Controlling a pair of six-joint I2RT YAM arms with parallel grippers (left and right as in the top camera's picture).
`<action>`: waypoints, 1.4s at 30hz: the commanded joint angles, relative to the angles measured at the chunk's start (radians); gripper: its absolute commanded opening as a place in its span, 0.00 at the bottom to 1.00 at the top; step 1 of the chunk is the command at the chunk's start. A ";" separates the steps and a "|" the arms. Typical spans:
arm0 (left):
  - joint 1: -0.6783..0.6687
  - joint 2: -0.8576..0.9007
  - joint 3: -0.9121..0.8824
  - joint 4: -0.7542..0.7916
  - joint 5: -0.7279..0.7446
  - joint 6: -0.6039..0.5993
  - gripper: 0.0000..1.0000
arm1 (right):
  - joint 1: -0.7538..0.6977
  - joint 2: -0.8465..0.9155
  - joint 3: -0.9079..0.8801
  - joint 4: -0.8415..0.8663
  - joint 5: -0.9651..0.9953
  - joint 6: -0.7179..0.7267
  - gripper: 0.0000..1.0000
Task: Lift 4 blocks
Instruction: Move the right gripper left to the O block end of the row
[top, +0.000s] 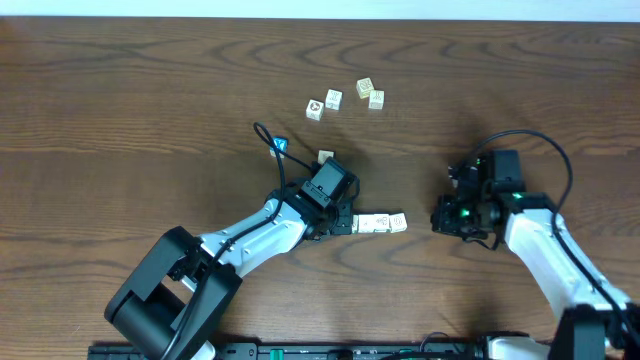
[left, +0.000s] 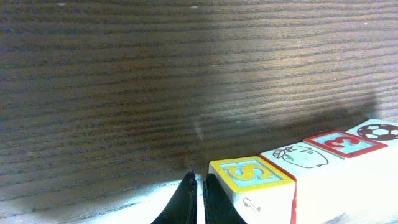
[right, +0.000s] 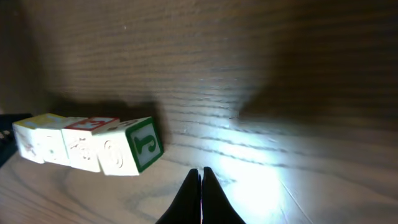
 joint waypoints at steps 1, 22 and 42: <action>-0.002 0.008 -0.009 0.003 0.008 -0.021 0.07 | 0.045 0.050 -0.002 0.026 -0.023 -0.016 0.01; -0.002 0.008 -0.009 0.010 0.009 -0.042 0.07 | 0.171 0.069 -0.002 0.069 0.015 -0.008 0.01; -0.002 0.008 -0.009 0.008 -0.006 -0.042 0.08 | 0.171 0.069 -0.002 0.062 0.091 0.014 0.01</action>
